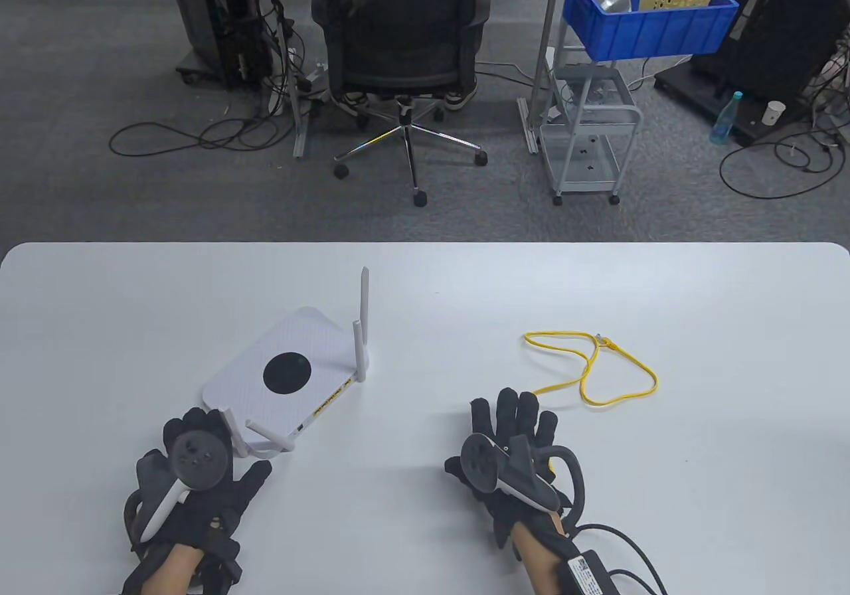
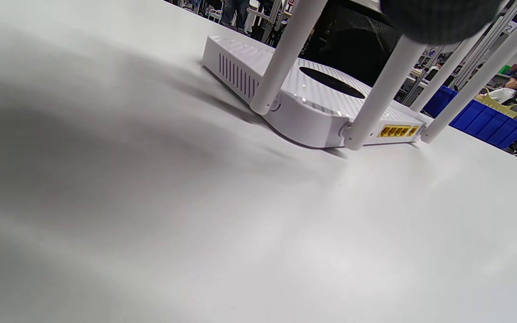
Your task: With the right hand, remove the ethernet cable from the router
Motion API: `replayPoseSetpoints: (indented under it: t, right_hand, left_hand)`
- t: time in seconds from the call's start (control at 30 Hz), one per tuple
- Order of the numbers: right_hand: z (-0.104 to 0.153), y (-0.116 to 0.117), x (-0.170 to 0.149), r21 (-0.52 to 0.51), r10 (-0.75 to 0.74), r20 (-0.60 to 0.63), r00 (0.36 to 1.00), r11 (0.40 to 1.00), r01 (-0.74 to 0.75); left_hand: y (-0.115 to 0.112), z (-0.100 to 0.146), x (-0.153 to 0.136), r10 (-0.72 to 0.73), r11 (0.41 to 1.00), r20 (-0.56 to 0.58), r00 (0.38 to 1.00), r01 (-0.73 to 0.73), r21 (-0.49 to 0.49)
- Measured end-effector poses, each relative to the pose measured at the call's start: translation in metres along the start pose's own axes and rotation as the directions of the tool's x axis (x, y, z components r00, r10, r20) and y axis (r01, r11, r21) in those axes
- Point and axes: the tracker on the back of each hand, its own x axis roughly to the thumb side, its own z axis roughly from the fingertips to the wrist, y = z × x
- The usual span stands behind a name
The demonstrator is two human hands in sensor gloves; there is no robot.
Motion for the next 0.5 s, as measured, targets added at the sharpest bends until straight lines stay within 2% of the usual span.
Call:
replayPoseSetpoints:
  t: [0.5]
  right_hand:
    - [0.0029, 0.0024, 0.0072, 0.009, 0.013, 0.016, 1.0, 1.0, -0.013]
  left_hand:
    - [-0.0008, 0.0004, -0.0061, 0.018, 1.0, -0.037, 0.999, -0.019, -0.017]
